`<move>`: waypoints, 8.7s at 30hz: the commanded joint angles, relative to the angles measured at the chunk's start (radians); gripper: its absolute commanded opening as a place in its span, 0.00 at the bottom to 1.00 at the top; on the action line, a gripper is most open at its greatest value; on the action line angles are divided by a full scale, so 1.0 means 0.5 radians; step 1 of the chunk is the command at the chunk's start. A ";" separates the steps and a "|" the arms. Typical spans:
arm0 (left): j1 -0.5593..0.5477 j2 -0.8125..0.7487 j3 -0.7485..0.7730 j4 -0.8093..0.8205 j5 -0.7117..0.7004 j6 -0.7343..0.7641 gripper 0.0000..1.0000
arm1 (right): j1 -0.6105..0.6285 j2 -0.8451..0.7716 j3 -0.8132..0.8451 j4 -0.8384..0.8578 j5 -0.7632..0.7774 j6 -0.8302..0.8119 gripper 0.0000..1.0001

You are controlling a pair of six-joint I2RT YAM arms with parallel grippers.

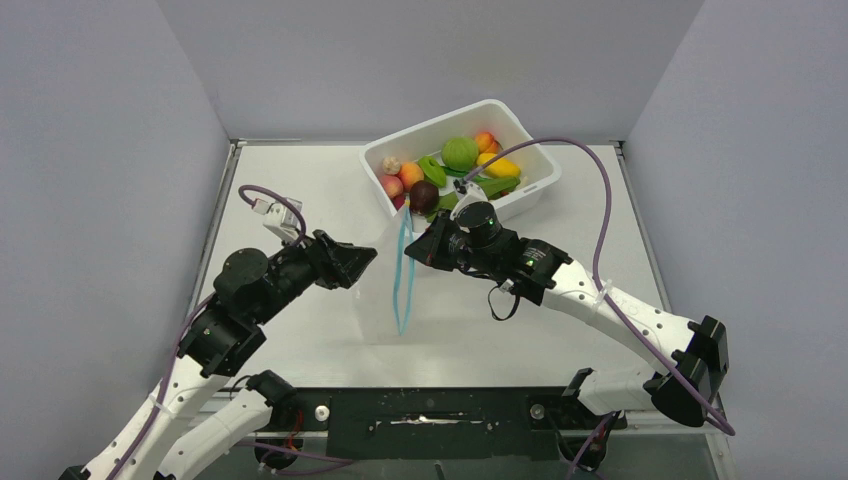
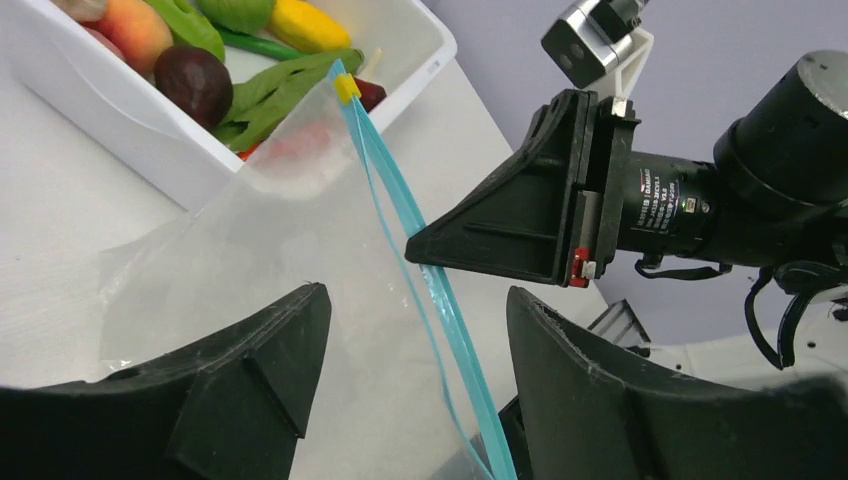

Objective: Place the food in the zip-top bag and seal the zipper
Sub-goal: Open the zipper of the food storage bag, then pick up the fake fruit from the bin, then place the fake fruit in the zipper food storage bag.

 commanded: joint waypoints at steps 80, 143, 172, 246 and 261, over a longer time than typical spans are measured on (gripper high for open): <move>-0.010 -0.021 -0.340 0.171 -0.567 1.023 0.00 | -0.568 0.474 0.521 0.145 0.192 -1.367 0.64; 0.122 -0.118 -0.356 0.226 -0.488 1.052 0.00 | -0.816 2.187 2.020 -0.252 -0.147 -1.661 0.50; 0.125 -0.093 -0.430 0.261 -0.516 1.026 0.00 | -0.854 1.262 1.275 -0.124 -0.134 -1.414 0.42; 0.128 0.067 -0.353 0.578 0.016 0.100 0.00 | 0.021 0.117 -0.039 0.358 0.069 -0.227 0.45; 0.128 0.069 -0.439 0.595 0.005 0.119 0.00 | 0.043 0.035 -0.054 0.238 0.182 -0.214 0.43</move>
